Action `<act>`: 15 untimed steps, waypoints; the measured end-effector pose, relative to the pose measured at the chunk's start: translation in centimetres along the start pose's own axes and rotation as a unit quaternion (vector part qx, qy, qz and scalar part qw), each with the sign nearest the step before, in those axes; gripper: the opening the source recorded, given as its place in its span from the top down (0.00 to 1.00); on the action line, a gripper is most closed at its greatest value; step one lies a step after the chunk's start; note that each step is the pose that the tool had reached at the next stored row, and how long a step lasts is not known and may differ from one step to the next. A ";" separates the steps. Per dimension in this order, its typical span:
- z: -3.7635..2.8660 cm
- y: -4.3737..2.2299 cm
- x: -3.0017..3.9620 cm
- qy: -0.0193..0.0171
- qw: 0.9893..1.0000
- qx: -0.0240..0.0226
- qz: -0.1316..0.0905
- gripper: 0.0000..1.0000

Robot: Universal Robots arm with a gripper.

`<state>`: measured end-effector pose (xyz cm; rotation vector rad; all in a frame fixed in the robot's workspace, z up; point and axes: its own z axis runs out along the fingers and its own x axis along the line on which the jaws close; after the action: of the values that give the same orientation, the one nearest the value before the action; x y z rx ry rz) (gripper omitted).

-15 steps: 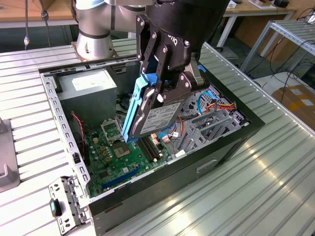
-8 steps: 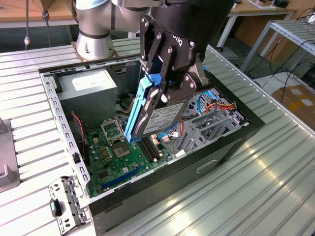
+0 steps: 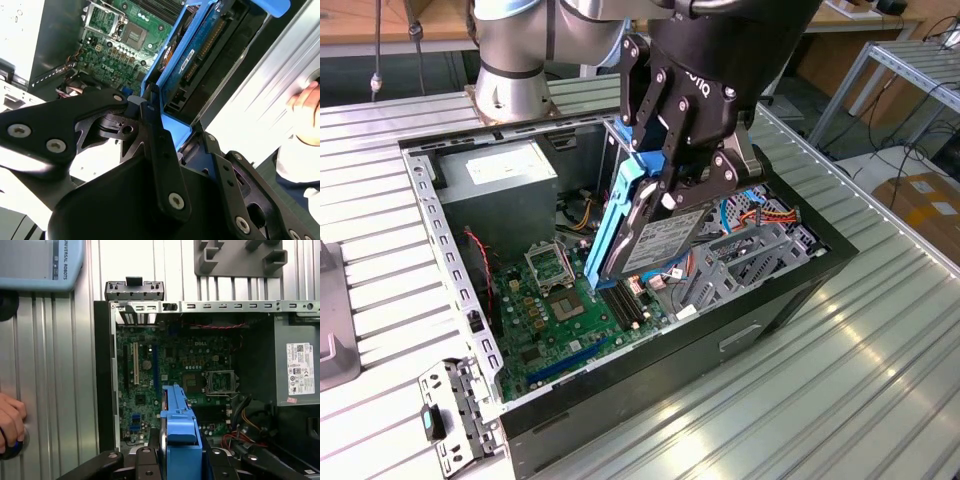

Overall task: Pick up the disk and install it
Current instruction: 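Insert the disk into the insertion slot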

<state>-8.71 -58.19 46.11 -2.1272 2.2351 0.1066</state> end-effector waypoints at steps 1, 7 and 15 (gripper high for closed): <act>0.00 -0.22 0.02 0.000 1.000 0.000 0.000 0.63; -0.02 -1.03 0.22 0.000 1.000 0.000 0.000 0.63; -0.10 -2.18 1.07 0.000 1.000 0.000 0.000 0.63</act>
<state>-6.59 -59.37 46.10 -2.1274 2.2353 0.1071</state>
